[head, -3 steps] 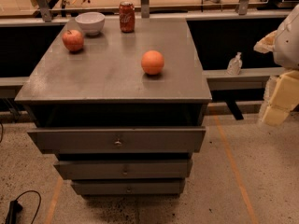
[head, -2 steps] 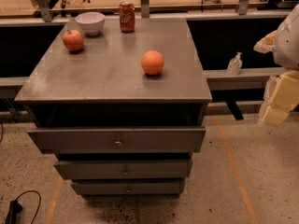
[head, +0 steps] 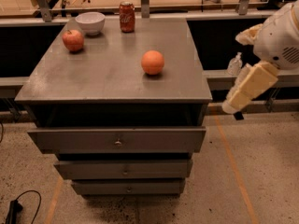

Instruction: Move orange near apple

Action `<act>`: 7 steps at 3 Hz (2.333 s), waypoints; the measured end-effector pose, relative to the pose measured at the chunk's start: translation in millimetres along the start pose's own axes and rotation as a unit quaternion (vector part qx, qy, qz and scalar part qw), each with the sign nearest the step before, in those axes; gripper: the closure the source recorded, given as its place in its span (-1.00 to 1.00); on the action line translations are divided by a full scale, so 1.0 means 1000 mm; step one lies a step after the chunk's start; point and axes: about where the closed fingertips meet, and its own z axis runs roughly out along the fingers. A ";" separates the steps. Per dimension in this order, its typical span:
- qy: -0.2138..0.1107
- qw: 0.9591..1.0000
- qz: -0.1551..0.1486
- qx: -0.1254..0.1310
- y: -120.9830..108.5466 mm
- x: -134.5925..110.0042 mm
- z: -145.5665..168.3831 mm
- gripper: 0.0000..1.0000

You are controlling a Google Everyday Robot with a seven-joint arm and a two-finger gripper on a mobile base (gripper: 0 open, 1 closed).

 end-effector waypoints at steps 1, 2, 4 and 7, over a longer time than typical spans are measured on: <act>-0.109 0.994 0.032 0.006 -0.034 -0.036 0.040 -1.00; -0.186 0.982 0.039 0.008 -0.072 -0.086 0.131 -1.00; -0.186 0.981 0.043 0.022 -0.079 -0.091 0.145 -1.00; -0.224 0.970 0.089 0.037 -0.119 -0.103 0.204 -1.00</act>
Offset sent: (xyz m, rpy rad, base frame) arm 0.1546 0.1161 -0.0434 0.5077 -0.1605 0.0751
